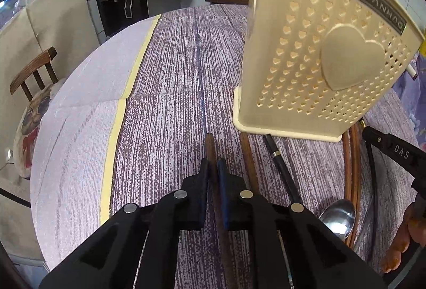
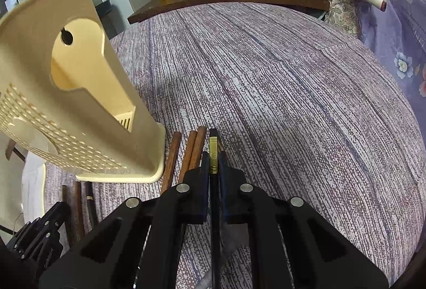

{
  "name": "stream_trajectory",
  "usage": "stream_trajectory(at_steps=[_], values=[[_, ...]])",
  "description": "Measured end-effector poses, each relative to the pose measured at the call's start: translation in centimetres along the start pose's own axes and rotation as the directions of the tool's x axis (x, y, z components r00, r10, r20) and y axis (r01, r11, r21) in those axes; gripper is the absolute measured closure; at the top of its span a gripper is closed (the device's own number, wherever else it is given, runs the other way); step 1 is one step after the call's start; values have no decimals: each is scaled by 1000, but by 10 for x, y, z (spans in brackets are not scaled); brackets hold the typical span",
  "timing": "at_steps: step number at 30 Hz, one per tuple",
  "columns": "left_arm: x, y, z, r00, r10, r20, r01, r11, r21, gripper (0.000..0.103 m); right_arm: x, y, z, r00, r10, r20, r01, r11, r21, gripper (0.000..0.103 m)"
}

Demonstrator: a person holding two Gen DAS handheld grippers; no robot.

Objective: Organize utensils
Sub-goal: 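Close the right tool on a chopstick while the left tool grasps a brown chopstick, then lift both held chopsticks and carry them above the cream holder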

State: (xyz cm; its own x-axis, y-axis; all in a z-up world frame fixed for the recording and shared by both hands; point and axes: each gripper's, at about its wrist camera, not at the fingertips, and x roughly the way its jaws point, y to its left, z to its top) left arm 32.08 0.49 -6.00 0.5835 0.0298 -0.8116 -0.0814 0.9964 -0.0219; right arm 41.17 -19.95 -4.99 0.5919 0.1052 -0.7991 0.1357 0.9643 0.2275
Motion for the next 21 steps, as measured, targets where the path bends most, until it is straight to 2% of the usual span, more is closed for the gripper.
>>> stream_trajectory(at_steps=[5,11,21], values=[[-15,6,9,998,-46,48,47,999,-24,95,-17,-2,5,997,55,50,-55,999,-3,95],[-40,14,22,989,-81,121,86,996,-37,95,-53,-6,11,984,103,148,-98,994,-42,95],[-87,18,36,966,-125,225,131,991,-9,95,-124,-3,12,941,210,267,-167,971,-174,95]])
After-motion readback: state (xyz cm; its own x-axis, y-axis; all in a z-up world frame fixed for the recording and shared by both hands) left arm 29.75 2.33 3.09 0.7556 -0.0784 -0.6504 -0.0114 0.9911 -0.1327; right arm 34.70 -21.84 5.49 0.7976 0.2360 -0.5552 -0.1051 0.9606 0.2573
